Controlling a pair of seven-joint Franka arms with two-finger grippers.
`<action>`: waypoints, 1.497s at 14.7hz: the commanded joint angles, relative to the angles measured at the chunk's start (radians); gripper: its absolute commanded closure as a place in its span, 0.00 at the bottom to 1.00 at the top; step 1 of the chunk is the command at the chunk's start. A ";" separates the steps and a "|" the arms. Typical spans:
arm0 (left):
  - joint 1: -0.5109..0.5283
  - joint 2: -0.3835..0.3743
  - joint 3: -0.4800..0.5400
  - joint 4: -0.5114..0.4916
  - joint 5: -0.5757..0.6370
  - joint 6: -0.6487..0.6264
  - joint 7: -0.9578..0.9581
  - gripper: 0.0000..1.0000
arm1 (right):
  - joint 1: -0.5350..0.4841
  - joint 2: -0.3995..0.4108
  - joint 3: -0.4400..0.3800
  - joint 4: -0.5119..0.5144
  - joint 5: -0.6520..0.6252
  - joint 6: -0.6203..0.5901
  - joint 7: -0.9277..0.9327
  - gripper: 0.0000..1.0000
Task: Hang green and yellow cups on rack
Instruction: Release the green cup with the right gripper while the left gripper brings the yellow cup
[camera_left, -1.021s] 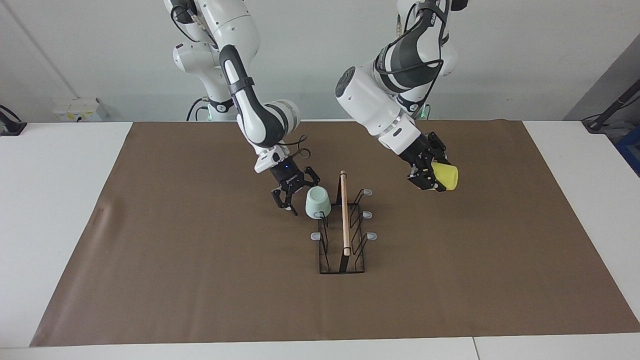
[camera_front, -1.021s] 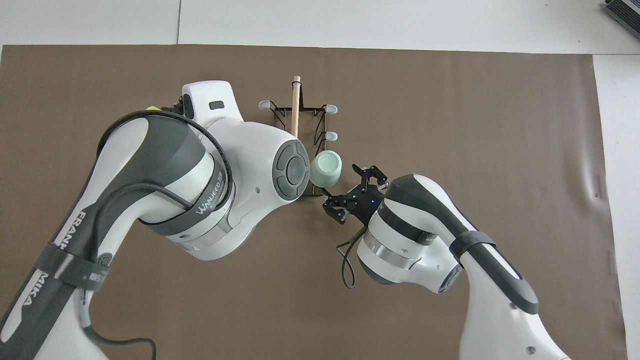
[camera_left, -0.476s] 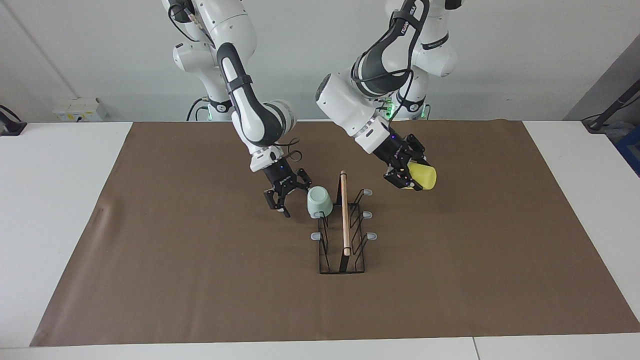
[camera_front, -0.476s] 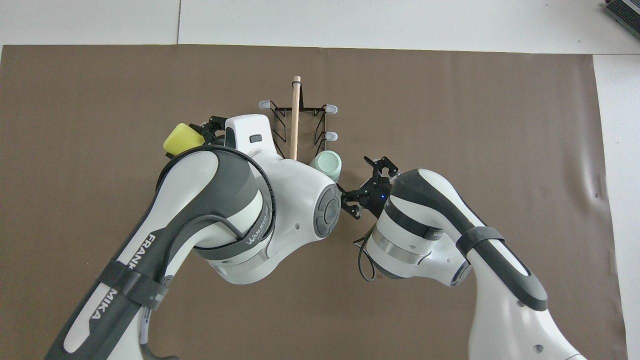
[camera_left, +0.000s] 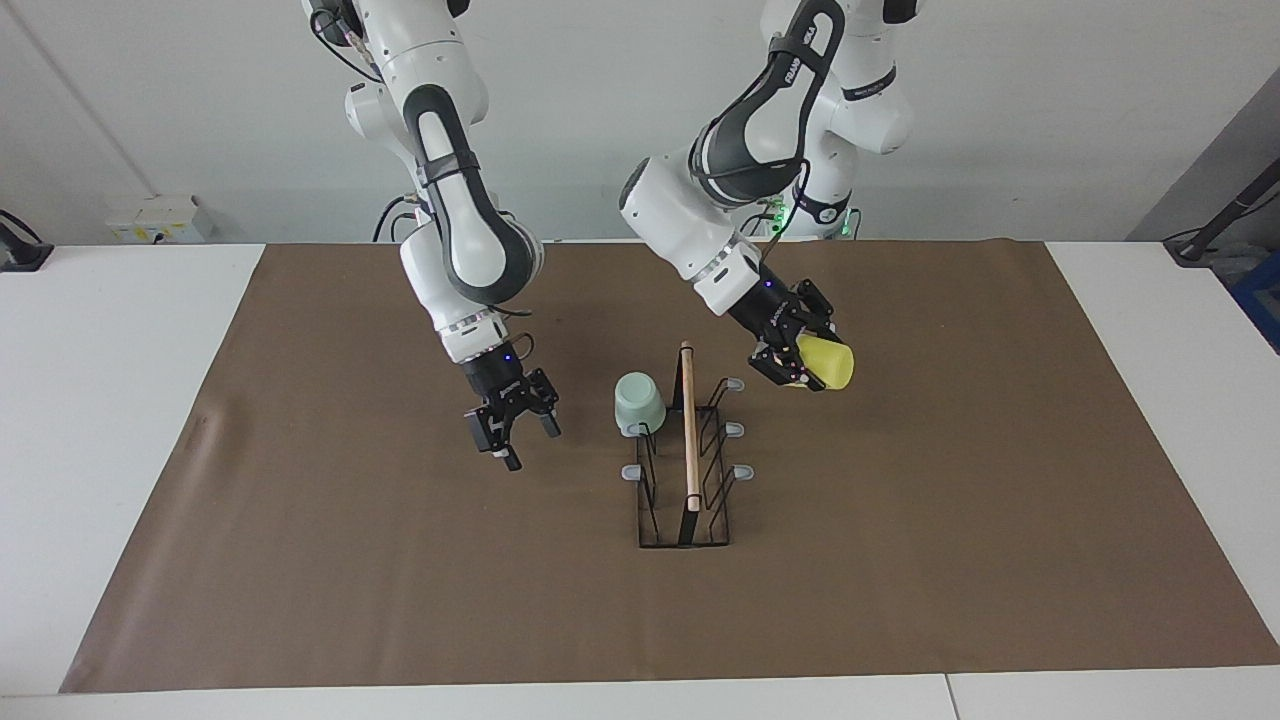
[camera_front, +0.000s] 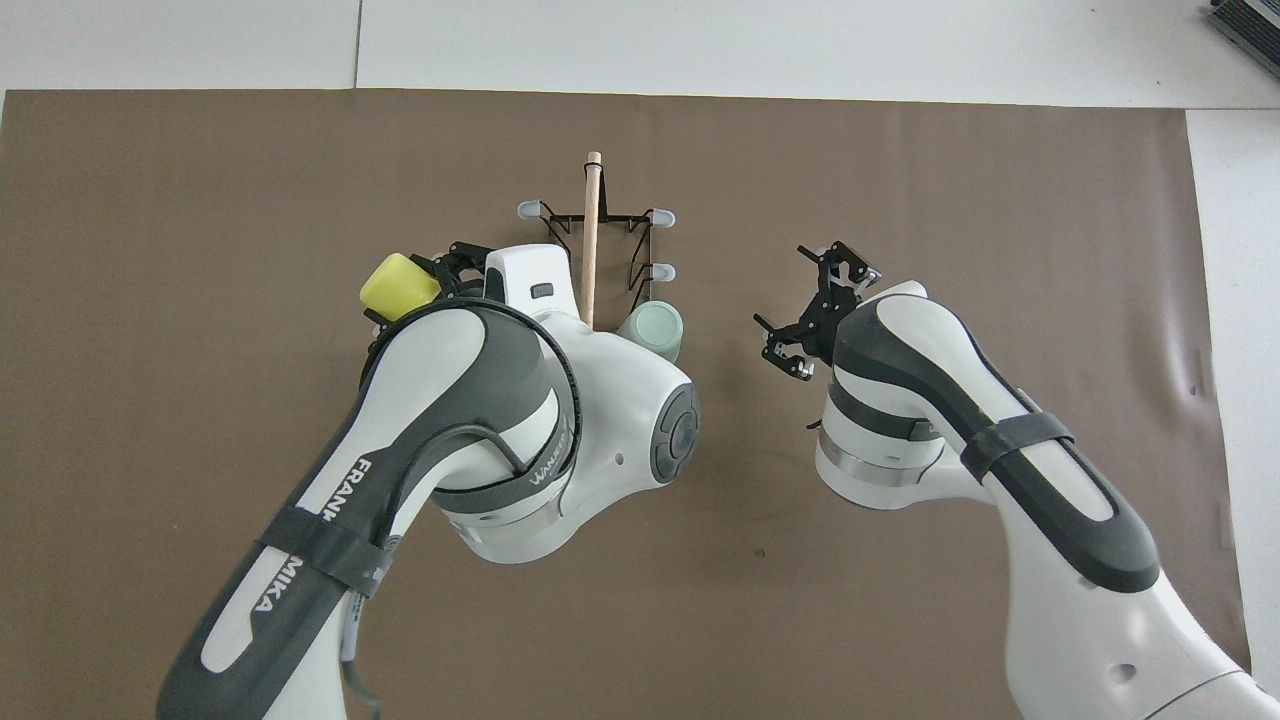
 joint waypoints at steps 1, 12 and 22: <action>-0.050 0.023 0.015 -0.006 0.023 0.012 -0.038 1.00 | -0.068 -0.004 0.014 -0.006 -0.097 -0.074 -0.022 0.00; -0.093 0.038 0.016 -0.006 0.017 0.010 -0.051 1.00 | -0.348 -0.013 0.002 0.054 -0.706 -0.503 0.126 0.00; -0.023 0.087 0.021 0.056 0.024 0.077 -0.145 1.00 | -0.563 -0.013 -0.004 0.302 -1.281 -1.037 0.591 0.00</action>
